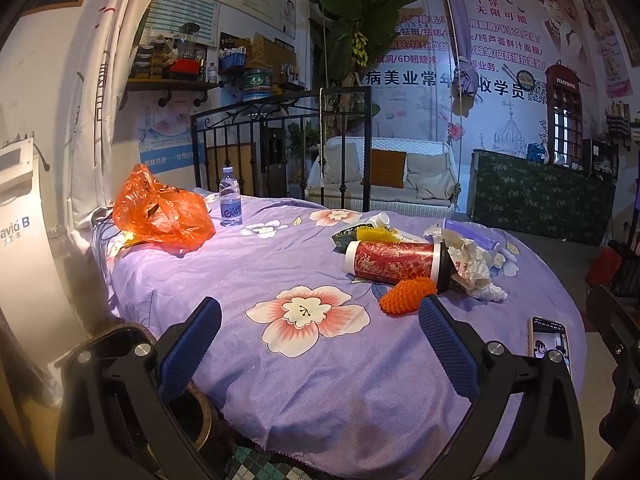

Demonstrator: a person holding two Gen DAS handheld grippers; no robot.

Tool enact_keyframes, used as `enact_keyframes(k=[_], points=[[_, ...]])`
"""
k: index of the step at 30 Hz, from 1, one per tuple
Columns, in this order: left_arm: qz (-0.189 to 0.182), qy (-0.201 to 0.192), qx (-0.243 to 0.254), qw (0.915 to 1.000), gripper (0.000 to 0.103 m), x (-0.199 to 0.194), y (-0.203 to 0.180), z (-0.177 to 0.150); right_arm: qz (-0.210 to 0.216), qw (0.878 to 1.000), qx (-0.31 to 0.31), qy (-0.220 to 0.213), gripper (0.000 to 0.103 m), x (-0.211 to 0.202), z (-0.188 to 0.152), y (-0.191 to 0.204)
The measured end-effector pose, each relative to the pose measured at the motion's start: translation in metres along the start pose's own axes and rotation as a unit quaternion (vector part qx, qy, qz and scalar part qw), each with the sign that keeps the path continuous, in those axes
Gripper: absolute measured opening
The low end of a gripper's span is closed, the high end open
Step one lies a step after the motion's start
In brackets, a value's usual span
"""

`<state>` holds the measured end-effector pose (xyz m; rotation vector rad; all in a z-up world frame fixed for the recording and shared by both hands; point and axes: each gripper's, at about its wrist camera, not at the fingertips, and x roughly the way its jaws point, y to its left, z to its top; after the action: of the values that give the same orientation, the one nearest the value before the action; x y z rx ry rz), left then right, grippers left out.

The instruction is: Collect trash

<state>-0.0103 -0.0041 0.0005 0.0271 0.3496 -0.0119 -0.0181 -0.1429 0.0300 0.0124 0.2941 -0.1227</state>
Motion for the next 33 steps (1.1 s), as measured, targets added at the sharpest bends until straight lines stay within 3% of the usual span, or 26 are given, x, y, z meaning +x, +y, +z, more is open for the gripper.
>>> enact_keyframes(k=[33], points=[[0.000,0.001,-0.001,1.0000,0.097,-0.0011,0.0003,-0.0004,0.000,1.000,0.002,0.005,0.098,0.0011,-0.0028,0.0005]])
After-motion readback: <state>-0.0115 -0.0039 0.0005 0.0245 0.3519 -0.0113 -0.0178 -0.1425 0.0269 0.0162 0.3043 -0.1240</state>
